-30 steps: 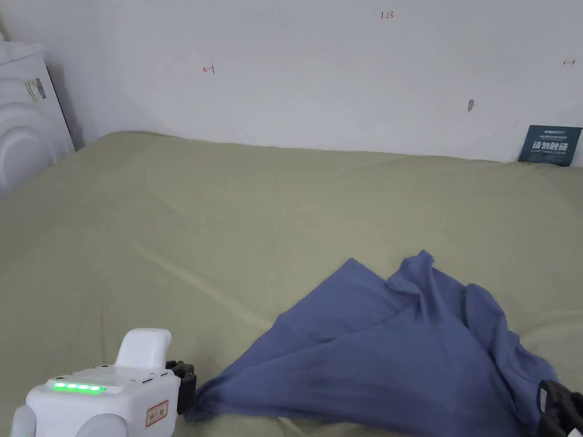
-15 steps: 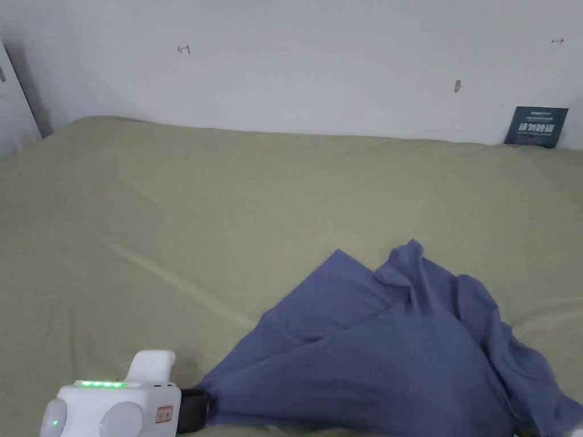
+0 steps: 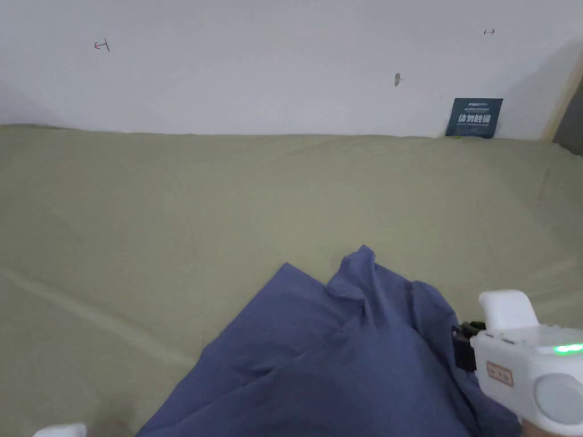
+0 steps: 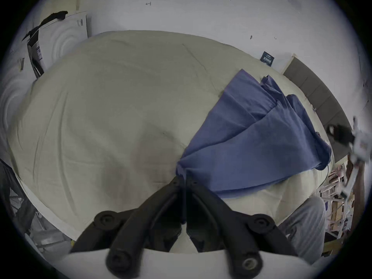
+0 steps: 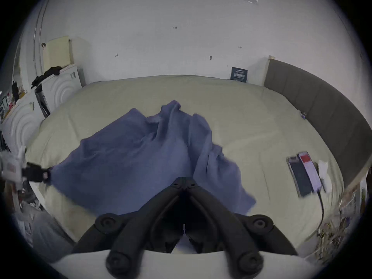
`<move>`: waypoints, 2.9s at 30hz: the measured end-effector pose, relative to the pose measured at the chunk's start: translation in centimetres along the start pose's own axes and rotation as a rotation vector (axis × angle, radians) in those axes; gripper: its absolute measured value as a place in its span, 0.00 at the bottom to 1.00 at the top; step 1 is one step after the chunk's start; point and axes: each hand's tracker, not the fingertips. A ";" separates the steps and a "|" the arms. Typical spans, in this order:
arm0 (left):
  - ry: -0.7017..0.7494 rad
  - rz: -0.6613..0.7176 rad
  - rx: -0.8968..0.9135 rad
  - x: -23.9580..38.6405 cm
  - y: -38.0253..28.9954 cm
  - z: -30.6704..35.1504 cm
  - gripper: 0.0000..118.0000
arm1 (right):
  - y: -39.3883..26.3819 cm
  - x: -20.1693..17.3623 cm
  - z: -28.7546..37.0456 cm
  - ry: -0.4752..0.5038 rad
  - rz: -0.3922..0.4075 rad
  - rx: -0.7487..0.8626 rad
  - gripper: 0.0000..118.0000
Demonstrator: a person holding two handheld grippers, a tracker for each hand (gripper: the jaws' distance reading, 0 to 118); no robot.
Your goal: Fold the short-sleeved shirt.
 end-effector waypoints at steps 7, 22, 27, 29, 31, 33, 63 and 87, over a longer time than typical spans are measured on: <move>-0.004 -0.001 -0.018 -0.2 0.6 -0.1 0.00 | 9.8 2.3 -11.9 0.027 0.065 -0.165 0.42; -0.007 0.002 -0.029 -0.2 1.1 -1.1 0.00 | 8.4 3.1 -19.5 0.047 0.087 -0.421 0.44; 0.005 0.002 -0.030 -0.6 1.2 -1.1 0.00 | 9.2 2.6 -15.9 0.035 0.064 -0.317 0.02; 0.007 0.010 -0.023 -0.7 1.4 -0.9 0.00 | 9.6 2.5 -13.6 0.053 0.059 -0.290 0.02; 0.017 0.009 -0.006 -0.5 1.8 -0.3 0.00 | 10.1 2.9 -11.2 0.042 0.073 -0.251 0.02; 0.018 0.020 0.042 -0.4 2.4 0.8 0.00 | 10.8 3.3 -7.7 0.056 0.072 -0.201 0.02; 0.227 -0.099 0.572 7.6 29.8 29.5 0.00 | 23.6 7.7 27.1 0.001 -0.057 0.415 0.01; 0.354 -0.124 0.638 9.0 47.4 25.8 0.00 | 41.8 8.7 18.3 -0.081 -0.072 0.447 0.01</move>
